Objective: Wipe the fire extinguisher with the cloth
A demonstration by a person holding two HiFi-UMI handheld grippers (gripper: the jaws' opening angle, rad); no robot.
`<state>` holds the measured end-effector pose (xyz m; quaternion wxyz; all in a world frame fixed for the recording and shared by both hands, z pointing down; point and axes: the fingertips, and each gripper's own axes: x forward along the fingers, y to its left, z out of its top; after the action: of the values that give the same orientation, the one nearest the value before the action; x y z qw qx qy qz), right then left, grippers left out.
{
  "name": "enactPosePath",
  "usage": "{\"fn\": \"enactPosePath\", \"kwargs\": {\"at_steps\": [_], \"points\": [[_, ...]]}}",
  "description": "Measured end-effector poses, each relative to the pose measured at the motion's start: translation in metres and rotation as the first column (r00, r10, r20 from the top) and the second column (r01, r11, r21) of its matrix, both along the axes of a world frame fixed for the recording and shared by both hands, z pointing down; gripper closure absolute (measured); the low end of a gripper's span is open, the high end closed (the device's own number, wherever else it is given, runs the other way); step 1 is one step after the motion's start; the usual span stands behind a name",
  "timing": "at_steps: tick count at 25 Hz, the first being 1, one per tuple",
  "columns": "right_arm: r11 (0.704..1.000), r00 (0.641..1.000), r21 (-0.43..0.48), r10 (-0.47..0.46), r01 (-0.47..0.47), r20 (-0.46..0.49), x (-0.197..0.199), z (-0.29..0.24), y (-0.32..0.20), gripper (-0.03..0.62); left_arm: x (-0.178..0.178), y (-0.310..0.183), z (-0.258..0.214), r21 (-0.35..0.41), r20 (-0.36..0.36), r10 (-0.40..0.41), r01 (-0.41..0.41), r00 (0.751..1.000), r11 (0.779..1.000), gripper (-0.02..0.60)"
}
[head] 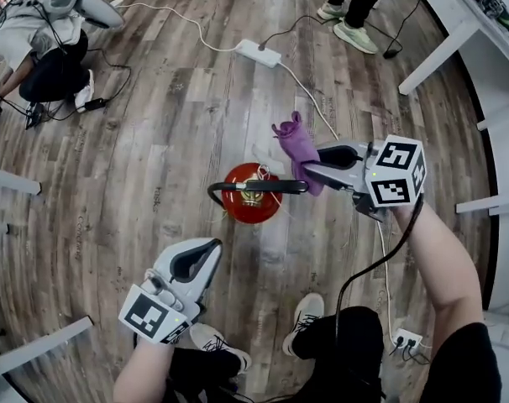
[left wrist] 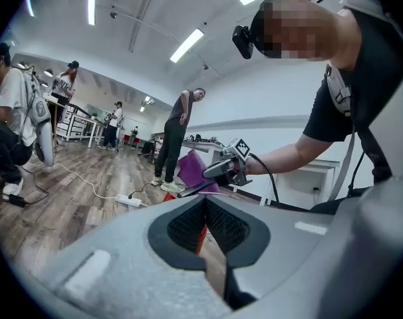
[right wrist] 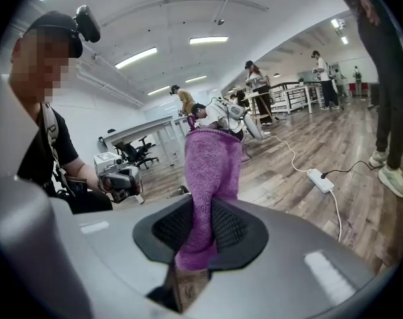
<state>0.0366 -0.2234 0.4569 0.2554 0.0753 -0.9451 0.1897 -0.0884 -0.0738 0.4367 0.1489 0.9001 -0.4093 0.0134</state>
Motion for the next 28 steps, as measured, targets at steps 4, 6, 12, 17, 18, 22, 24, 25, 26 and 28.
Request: {"fn": "enactPosePath", "kwargs": {"at_steps": [4, 6, 12, 17, 18, 22, 24, 25, 26, 28], "points": [[0.999, 0.999, -0.005, -0.044, 0.044, 0.027, -0.014, 0.022, -0.007, 0.522, 0.004, -0.001, 0.025, 0.016, -0.026, 0.003, -0.003, 1.0, 1.0, 0.577], [0.997, 0.996, -0.011, -0.082, 0.082, 0.034, -0.018, 0.032, -0.003, 0.522, 0.004, -0.002, 0.033, 0.031, -0.035, 0.007, -0.006, 0.999, 1.0, 0.577], [0.991, 0.989, -0.015, -0.135, 0.136, 0.06, -0.024, 0.053, -0.002, 0.522, 0.0, -0.017, 0.044, 0.055, -0.073, -0.005, 0.009, 0.997, 0.998, 0.577], [0.99, 0.986, -0.07, -0.117, 0.126, 0.12, -0.024, 0.079, 0.001, 0.522, -0.004, -0.021, 0.054, 0.061, -0.049, -0.006, 0.009, 0.999, 0.998, 0.577], [0.99, 0.986, -0.087, -0.102, 0.115, 0.134, -0.023, 0.085, 0.0, 0.522, -0.004, -0.021, 0.056, 0.058, -0.048, -0.005, 0.008, 0.999, 0.998, 0.577], [0.986, 0.986, -0.156, -0.03, 0.056, 0.166, -0.016, 0.117, -0.004, 0.522, -0.007, -0.025, 0.066, 0.046, -0.046, -0.004, 0.006, 0.999, 0.999, 0.577], [0.98, 0.987, -0.196, 0.002, 0.03, 0.161, -0.013, 0.138, -0.003, 0.522, -0.009, -0.024, 0.071, 0.036, -0.04, -0.001, 0.003, 0.999, 0.999, 0.577], [0.976, 0.987, -0.217, 0.019, 0.016, 0.157, -0.011, 0.15, -0.001, 0.522, -0.01, -0.024, 0.073, 0.033, -0.036, 0.001, 0.0, 0.999, 0.999, 0.577], [0.971, 0.988, -0.238, 0.033, 0.004, 0.153, -0.01, 0.162, 0.001, 0.522, -0.01, -0.025, 0.074, 0.031, -0.031, 0.003, -0.002, 1.0, 1.0, 0.577], [0.961, 0.989, -0.277, 0.053, -0.013, 0.137, -0.01, 0.19, 0.009, 0.522, -0.013, -0.026, 0.077, 0.028, -0.026, 0.001, 0.0, 1.0, 1.0, 0.577]]}}
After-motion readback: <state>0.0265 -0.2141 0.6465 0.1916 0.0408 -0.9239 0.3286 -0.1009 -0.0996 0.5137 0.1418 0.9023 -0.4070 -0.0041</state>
